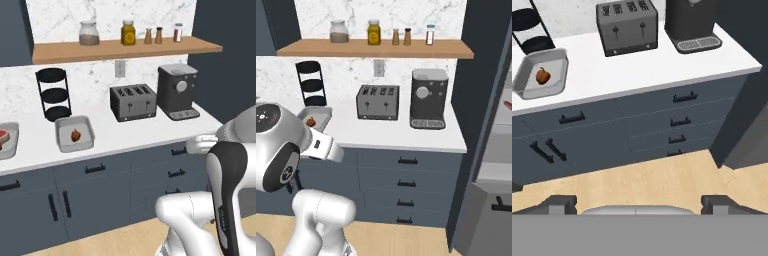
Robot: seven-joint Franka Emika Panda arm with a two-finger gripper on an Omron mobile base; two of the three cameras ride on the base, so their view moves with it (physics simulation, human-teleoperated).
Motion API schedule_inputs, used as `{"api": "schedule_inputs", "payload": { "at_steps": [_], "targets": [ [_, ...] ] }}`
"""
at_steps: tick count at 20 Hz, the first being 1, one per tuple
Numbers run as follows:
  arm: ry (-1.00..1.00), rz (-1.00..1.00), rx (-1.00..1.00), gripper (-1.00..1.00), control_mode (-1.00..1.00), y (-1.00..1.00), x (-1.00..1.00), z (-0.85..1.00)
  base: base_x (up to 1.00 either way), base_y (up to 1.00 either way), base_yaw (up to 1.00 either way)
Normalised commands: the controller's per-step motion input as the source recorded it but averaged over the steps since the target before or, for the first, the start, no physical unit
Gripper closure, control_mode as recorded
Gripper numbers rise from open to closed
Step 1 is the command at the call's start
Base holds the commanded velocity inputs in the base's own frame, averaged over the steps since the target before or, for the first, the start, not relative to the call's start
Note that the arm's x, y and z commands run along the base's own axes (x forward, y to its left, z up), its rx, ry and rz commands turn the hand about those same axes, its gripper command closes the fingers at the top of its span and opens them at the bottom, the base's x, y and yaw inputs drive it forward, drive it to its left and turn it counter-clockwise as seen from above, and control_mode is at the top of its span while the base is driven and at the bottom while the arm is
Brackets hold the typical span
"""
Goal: Place one bell pepper and one steak in each tupperware on the nearby counter, to pack two identical lunches.
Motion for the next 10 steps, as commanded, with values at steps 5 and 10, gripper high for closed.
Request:
{"api": "schedule_inputs", "payload": {
  "at_steps": [5,10],
  "targets": [
    [0.00,0.00,0.00,-1.00,1.00,0.00,0.00,0.00,-0.18,-1.00,0.07],
    [0.00,0.00,0.00,-1.00,1.00,0.00,0.00,0.00,0.03,-0.97,0.12]
  ]
}}
